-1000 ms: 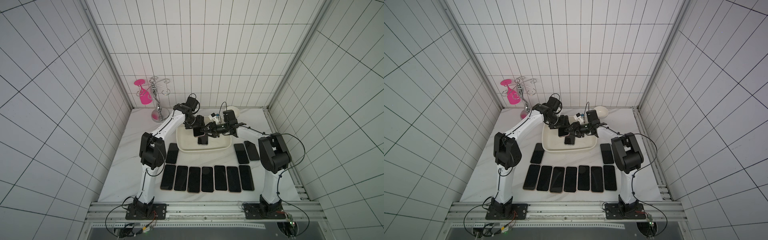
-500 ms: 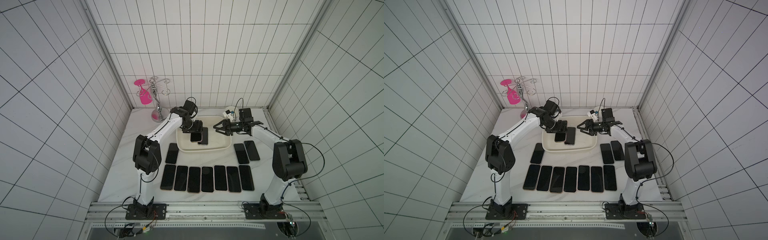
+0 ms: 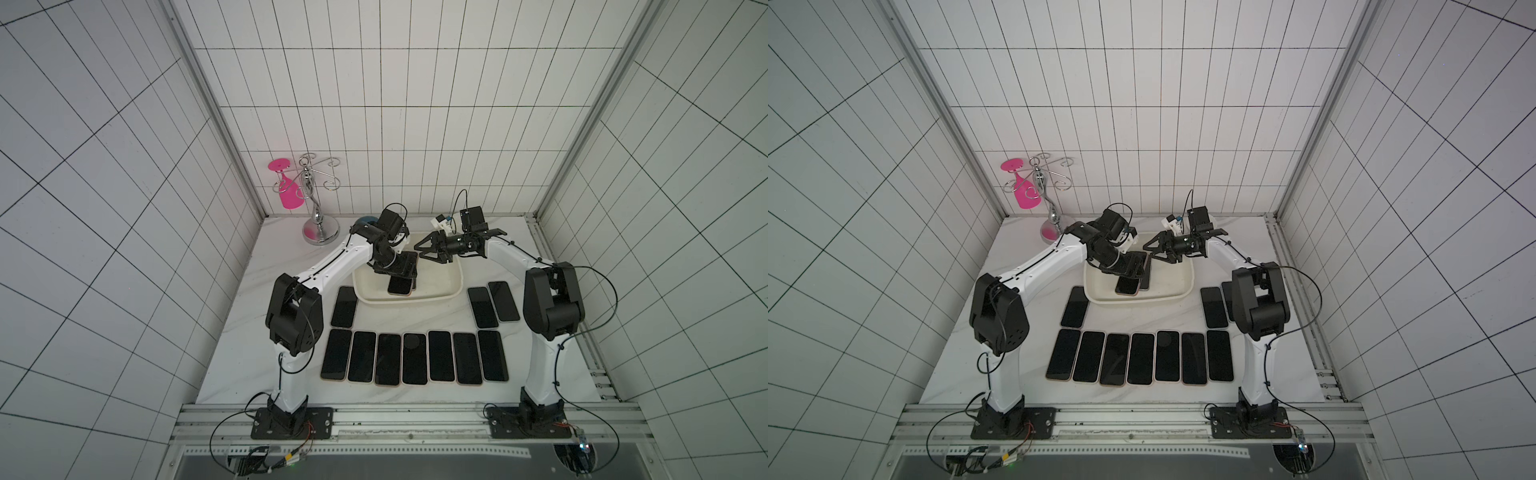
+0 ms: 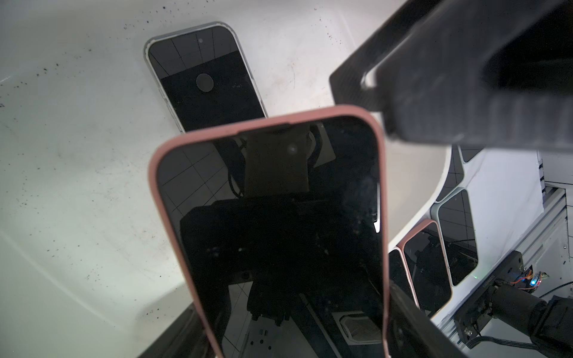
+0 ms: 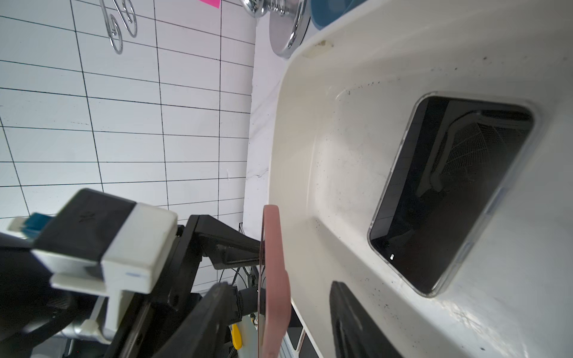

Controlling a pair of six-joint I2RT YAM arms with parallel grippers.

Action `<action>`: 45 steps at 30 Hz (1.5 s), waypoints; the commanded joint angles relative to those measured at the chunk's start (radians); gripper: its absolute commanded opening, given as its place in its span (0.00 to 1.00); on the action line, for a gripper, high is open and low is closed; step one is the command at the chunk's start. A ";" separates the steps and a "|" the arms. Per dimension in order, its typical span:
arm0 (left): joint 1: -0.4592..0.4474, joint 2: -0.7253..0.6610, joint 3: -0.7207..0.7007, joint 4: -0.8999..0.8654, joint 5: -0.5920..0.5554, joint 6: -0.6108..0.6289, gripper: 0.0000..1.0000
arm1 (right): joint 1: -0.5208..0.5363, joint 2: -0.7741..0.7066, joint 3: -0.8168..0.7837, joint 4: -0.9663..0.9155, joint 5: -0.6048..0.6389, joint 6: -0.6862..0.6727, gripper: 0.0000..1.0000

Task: Take the phone out of the storage box
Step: Pick up the phone from the storage box.

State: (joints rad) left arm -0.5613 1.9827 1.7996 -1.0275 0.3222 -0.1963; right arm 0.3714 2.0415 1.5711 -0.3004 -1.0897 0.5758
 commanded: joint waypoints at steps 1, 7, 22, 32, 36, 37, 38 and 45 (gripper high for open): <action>-0.002 -0.040 0.030 0.038 0.016 0.018 0.39 | 0.012 0.016 0.010 -0.011 -0.015 -0.009 0.56; -0.016 -0.027 0.037 0.040 0.017 0.018 0.38 | 0.044 0.032 0.009 0.000 -0.026 0.001 0.54; -0.020 -0.033 0.063 0.056 0.023 0.005 0.74 | 0.050 -0.071 -0.076 0.013 -0.068 0.057 0.15; 0.060 -0.162 0.046 0.144 0.157 -0.108 0.98 | -0.083 -0.423 -0.157 -0.614 0.282 -0.238 0.07; 0.065 -0.226 -0.022 0.215 0.142 -0.121 0.98 | -0.138 -0.555 -0.127 -0.951 0.668 -0.333 0.07; 0.065 -0.236 -0.039 0.233 0.142 -0.126 0.98 | -0.141 -0.569 -0.121 -1.006 0.761 -0.338 0.07; 0.065 -0.243 -0.059 0.253 0.157 -0.135 0.98 | -0.144 -0.576 -0.118 -1.054 0.843 -0.340 0.07; 0.058 -0.245 -0.170 0.310 0.183 -0.192 0.98 | -0.153 -0.529 -0.184 -1.180 1.097 -0.326 0.05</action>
State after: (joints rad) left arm -0.5014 1.7313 1.6669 -0.7673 0.4770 -0.3531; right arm 0.2207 1.4834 1.4128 -1.3514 -0.1581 0.2710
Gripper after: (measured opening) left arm 0.983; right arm 0.157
